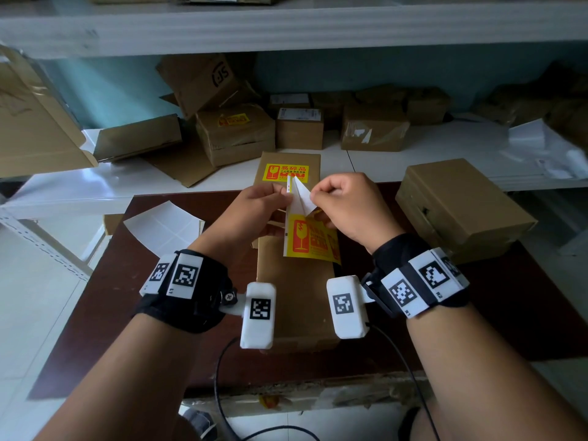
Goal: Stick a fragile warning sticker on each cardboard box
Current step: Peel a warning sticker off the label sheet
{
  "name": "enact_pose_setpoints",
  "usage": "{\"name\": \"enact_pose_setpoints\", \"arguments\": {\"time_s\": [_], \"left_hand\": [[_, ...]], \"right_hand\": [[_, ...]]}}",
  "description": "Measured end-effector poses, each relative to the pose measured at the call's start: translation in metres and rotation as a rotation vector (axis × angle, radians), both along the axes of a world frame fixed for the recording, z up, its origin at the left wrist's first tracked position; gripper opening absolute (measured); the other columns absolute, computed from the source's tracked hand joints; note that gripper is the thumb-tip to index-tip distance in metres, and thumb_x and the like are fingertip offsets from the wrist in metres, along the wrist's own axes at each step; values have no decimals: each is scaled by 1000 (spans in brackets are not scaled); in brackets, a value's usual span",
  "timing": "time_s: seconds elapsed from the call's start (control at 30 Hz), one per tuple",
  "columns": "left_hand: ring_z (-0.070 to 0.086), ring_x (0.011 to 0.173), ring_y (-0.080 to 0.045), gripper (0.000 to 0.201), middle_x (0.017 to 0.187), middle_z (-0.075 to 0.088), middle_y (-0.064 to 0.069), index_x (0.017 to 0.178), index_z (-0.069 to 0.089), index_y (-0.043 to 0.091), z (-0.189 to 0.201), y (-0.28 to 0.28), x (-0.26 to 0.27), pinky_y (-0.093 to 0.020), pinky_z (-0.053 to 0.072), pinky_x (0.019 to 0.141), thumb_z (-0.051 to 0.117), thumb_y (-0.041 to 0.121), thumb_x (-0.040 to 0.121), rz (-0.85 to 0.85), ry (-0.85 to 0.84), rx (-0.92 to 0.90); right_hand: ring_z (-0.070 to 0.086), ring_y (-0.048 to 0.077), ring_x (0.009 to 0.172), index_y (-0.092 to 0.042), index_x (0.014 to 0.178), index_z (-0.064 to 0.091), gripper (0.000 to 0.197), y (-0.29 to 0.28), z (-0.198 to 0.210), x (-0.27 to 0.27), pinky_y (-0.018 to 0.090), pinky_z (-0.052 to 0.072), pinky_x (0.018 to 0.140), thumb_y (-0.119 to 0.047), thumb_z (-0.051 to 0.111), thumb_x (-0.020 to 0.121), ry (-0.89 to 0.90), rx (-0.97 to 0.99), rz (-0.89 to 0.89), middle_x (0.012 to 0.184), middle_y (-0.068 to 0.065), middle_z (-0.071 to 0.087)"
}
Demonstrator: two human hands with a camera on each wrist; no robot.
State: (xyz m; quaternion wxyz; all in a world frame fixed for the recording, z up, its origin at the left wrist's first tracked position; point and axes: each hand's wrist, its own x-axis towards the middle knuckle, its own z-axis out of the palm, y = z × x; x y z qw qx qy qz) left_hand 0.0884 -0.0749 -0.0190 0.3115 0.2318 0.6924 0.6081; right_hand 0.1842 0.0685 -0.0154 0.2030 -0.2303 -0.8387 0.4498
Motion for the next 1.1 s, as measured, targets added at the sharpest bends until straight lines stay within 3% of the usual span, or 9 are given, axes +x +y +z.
{"name": "enact_pose_setpoints", "arguments": {"time_s": [0.13, 0.23, 0.33, 0.43, 0.53, 0.67, 0.8, 0.97, 1.1], "left_hand": [[69, 75, -17, 17, 84, 71, -4, 105, 66, 10, -2, 0, -2, -36, 54, 77, 52, 20, 101, 6, 16, -14], [64, 64, -12, 15, 72, 67, 1, 89, 62, 17, -2, 1, 0, -32, 51, 70, 52, 18, 101, -8, 28, -9], [58, 57, -9, 18, 65, 61, 5, 84, 57, 19, 0, 1, 1, -26, 46, 60, 52, 14, 100, -30, 55, -19], [57, 59, -9, 18, 74, 63, 1, 84, 58, 19, 1, 0, 2, -25, 45, 60, 51, 15, 101, -52, 91, -37], [57, 64, -10, 17, 90, 65, -9, 87, 59, 19, 1, 0, 3, -26, 46, 63, 50, 16, 102, -52, 115, -42], [60, 73, -14, 17, 95, 68, -11, 88, 60, 19, 2, -1, 4, -31, 47, 70, 50, 17, 102, -92, 135, -31], [62, 70, -12, 17, 78, 65, 2, 86, 58, 18, 1, -1, 4, -29, 49, 67, 50, 16, 102, -87, 119, -28], [62, 70, -15, 10, 81, 63, -4, 92, 57, 14, 0, -1, 2, -33, 49, 68, 52, 14, 100, -43, 76, -10], [62, 69, -16, 8, 79, 64, -3, 94, 57, 12, -1, 0, 1, -34, 48, 70, 53, 15, 100, -11, 57, -17]], "right_hand": [[72, 15, 79, -26, 82, 71, 12, 0, 0, -1, 46, 62, 75, -21, 61, 86, -17, -37, 13, 81, -7, 73], [72, 16, 84, -26, 88, 71, 14, -1, 2, -1, 47, 61, 81, -19, 60, 86, -30, -83, 51, 88, -9, 72], [71, 21, 89, -22, 96, 72, 16, -5, 6, 2, 49, 62, 79, -18, 59, 86, -50, -170, 87, 92, -3, 71], [72, 26, 92, -19, 98, 72, 19, -6, 11, 4, 48, 62, 78, -23, 59, 85, -82, -285, 140, 99, 9, 73], [74, 26, 86, -16, 101, 71, 16, -6, 13, 6, 46, 62, 79, -24, 60, 93, -94, -352, 166, 101, 14, 73], [75, 22, 80, -14, 97, 70, 16, -5, 10, 6, 47, 63, 76, -30, 66, 93, -77, -329, 141, 95, 10, 73], [74, 25, 85, -13, 93, 71, 12, -4, 8, 5, 50, 62, 74, -23, 66, 93, -82, -287, 106, 96, 10, 72], [74, 27, 87, -15, 86, 70, 11, -3, 8, 5, 46, 63, 71, -20, 63, 93, -81, -267, 81, 90, 8, 70], [73, 28, 88, -12, 88, 70, 12, -2, 7, 4, 49, 63, 73, -19, 62, 93, -77, -265, 66, 94, 9, 70]]}}
